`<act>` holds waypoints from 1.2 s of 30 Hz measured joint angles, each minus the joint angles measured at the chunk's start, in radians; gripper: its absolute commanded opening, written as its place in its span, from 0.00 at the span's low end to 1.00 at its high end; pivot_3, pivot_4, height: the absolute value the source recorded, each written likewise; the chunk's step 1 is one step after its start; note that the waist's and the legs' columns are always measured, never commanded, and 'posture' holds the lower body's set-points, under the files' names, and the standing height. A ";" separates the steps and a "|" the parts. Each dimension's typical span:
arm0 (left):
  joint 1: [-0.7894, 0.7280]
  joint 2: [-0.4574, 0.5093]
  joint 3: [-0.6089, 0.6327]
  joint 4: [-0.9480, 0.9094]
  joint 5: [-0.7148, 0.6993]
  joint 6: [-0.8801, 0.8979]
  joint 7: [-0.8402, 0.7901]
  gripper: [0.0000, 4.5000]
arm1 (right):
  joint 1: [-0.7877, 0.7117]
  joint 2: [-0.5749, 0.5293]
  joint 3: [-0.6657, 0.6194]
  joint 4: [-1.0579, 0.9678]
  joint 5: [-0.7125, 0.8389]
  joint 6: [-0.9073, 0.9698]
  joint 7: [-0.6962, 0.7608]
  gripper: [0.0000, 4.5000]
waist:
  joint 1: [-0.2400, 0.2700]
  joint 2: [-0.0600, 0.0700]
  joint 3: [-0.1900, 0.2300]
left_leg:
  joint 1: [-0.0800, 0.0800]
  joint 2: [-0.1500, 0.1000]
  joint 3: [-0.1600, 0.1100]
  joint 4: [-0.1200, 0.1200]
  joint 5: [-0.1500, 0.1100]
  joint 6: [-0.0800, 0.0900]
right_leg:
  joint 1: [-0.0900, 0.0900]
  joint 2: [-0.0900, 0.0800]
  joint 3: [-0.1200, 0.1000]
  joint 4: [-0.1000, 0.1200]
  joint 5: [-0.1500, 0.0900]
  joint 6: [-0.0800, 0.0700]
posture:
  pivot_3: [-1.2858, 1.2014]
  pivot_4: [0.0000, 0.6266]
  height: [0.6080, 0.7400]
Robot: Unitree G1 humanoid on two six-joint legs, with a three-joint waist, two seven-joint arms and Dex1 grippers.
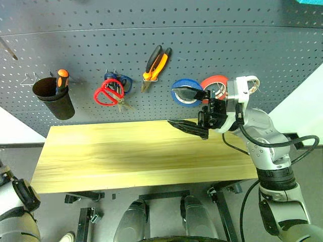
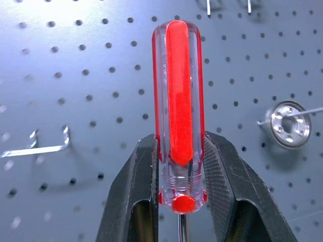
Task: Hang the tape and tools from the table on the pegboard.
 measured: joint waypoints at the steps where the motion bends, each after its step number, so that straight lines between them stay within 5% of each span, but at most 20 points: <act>1: -0.004 0.000 -0.019 0.031 0.018 -0.019 -0.017 0.19 | 0.002 0.003 0.001 0.000 -0.002 0.000 -0.001 1.00 | -0.002 0.000 0.000 | 0.000 0.000 0.000 0.000 0.000 0.000 | 0.000 0.000 0.000 0.000 0.000 0.000 | 0.51 0.14 0.94; 10: 0.004 -0.053 -0.109 0.286 0.115 -0.162 -0.142 0.19 | 0.038 0.000 -0.001 -0.009 -0.016 -0.001 -0.014 1.00 | -0.004 -0.001 -0.001 | -0.001 0.000 0.000 0.000 0.000 0.000 | -0.001 0.000 0.000 0.001 0.000 0.000 | 0.50 0.13 0.94; 11: 0.008 -0.057 -0.113 0.300 0.115 -0.167 -0.152 0.35 | 0.039 -0.001 -0.001 -0.009 -0.020 -0.001 -0.015 1.00 | -0.005 -0.001 -0.001 | -0.001 0.000 0.000 0.000 0.000 0.000 | -0.001 0.000 0.000 0.001 0.000 0.000 | 0.50 0.13 0.94; 17: 0.020 -0.070 -0.106 0.312 0.100 -0.172 -0.184 0.78 | 0.045 -0.009 -0.002 -0.017 -0.032 -0.001 -0.017 1.00 | -0.006 -0.002 -0.002 | -0.001 0.000 0.000 0.001 0.000 0.000 | -0.001 0.000 0.000 0.001 0.000 0.001 | 0.50 0.13 0.94; 22: 0.077 -0.054 -0.039 0.289 0.070 -0.155 -0.175 0.78 | 0.067 -0.022 0.000 -0.017 -0.055 -0.007 -0.008 1.00 | -0.021 -0.003 -0.005 | -0.001 0.000 0.000 0.001 0.000 0.000 | -0.001 0.000 0.000 0.001 0.001 0.001 | 0.51 0.14 0.94; 30: 0.649 -0.082 0.097 -0.218 -0.056 -0.014 -0.269 0.78 | 0.251 -0.093 -0.011 0.050 -0.174 -0.119 0.023 1.00 | -0.023 -0.002 -0.006 | 0.000 0.001 0.001 -0.001 0.000 0.000 | -0.003 0.000 0.002 0.003 0.001 0.000 | 0.52 0.15 0.94; 36: 1.037 -0.245 0.073 -0.445 0.034 -0.074 -0.305 0.78 | 0.438 -0.127 -0.073 0.129 -0.242 -0.222 0.019 1.00 | -0.001 0.003 -0.021 | 0.008 0.001 0.003 0.001 -0.002 0.003 | 0.010 -0.001 0.002 -0.004 -0.002 -0.004 | 0.53 0.16 0.94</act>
